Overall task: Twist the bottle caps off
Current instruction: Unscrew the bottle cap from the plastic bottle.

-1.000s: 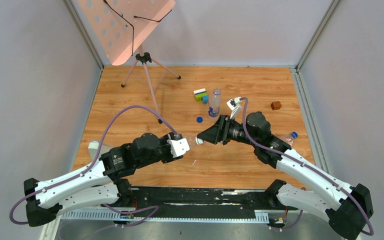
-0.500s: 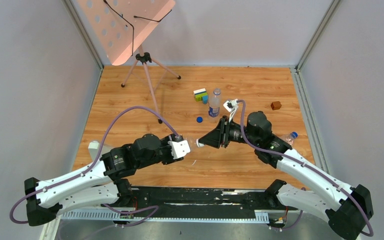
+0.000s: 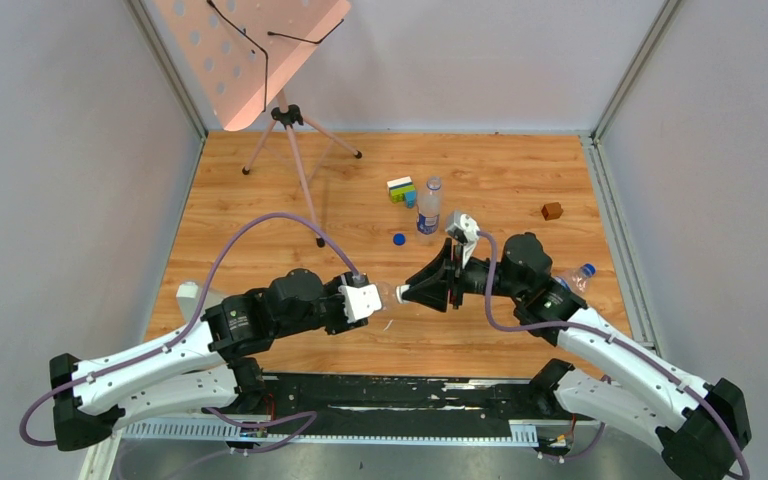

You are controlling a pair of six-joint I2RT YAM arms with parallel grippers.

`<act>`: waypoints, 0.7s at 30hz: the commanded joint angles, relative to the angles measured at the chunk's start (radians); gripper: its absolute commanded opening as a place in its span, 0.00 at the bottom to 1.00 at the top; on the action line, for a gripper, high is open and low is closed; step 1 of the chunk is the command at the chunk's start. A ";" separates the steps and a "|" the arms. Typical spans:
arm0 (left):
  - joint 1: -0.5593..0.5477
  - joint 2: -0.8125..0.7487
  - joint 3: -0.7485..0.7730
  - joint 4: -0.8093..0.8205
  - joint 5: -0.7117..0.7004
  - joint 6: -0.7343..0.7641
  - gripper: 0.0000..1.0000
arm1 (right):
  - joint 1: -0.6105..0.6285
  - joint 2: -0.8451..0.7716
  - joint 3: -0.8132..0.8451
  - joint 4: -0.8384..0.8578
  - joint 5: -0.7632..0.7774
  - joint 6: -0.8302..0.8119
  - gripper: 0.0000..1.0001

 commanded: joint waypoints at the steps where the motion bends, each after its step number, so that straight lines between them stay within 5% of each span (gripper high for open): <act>1: 0.004 -0.006 0.043 0.018 0.026 -0.067 0.00 | 0.002 -0.055 -0.037 0.060 -0.071 -0.257 0.14; 10: 0.004 0.019 0.052 0.002 0.076 -0.077 0.00 | 0.002 -0.132 -0.068 0.054 -0.017 -0.454 0.20; 15: 0.004 0.042 0.054 0.008 0.072 -0.046 0.00 | 0.002 -0.180 -0.086 0.067 0.023 -0.401 0.52; 21: 0.004 0.089 0.091 -0.023 0.043 -0.025 0.00 | 0.002 -0.298 -0.129 0.129 0.147 -0.190 0.75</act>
